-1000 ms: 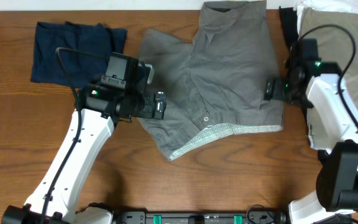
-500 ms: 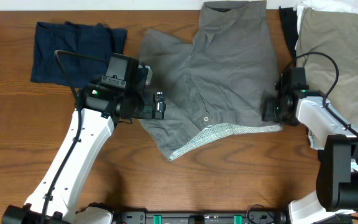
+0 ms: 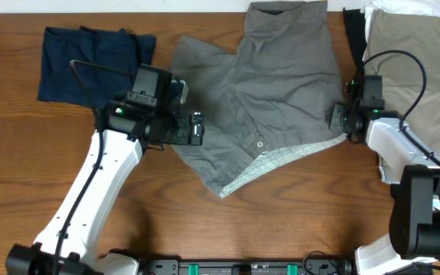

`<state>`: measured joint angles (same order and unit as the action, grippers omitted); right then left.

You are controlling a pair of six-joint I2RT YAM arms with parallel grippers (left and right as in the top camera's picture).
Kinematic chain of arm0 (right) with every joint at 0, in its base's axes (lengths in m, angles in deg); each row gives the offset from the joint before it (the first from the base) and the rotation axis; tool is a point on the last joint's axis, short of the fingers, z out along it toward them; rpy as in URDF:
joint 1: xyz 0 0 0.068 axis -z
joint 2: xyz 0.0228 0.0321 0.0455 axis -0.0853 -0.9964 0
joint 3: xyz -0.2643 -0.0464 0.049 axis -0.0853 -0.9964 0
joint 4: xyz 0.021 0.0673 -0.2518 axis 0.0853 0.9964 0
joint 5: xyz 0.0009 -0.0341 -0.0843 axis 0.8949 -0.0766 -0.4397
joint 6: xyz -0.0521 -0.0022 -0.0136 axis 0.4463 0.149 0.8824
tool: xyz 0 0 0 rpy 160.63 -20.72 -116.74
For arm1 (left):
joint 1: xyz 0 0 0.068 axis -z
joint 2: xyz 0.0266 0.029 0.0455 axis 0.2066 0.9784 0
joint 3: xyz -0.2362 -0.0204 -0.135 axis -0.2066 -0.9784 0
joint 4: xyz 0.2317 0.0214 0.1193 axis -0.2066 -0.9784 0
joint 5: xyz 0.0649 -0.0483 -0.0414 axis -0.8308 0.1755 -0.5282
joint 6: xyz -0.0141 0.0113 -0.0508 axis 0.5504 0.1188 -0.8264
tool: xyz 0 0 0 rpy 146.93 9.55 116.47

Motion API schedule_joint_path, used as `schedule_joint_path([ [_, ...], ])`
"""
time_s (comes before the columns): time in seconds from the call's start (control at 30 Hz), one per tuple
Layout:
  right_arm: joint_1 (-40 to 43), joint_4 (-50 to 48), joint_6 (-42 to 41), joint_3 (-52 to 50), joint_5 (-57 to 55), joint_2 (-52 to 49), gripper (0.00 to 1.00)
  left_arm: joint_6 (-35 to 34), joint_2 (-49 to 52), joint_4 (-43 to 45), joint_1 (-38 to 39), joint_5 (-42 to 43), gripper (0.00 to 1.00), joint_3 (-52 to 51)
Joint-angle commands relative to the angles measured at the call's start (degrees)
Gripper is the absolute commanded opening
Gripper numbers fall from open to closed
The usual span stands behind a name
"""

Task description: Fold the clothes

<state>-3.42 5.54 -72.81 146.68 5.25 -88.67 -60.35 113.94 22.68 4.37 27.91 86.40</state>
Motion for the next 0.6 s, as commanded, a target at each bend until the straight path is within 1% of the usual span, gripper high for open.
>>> schedule_joint_path([
  [0.0,1.11,3.06,2.34,7.43,-0.04,0.07,0.01,-0.72,1.97,0.09,0.13,-0.31,0.97,0.72],
  [0.2,4.52,17.84,5.88,21.44,-0.07,0.07,0.01,-0.72,4.24,1.84,0.13,-0.28,0.97,0.74],
  [0.3,6.93,23.32,7.85,26.47,-0.04,0.04,0.01,-0.7,4.61,3.02,0.13,-0.31,0.97,0.72],
  [0.43,11.28,26.82,8.2,28.15,0.0,0.04,0.01,-0.42,4.61,5.11,0.13,-0.31,0.97,0.74],
  [0.57,17.64,29.55,7.8,28.15,2.01,-0.68,0.01,0.22,4.63,8.46,0.13,-0.33,0.98,0.72],
])
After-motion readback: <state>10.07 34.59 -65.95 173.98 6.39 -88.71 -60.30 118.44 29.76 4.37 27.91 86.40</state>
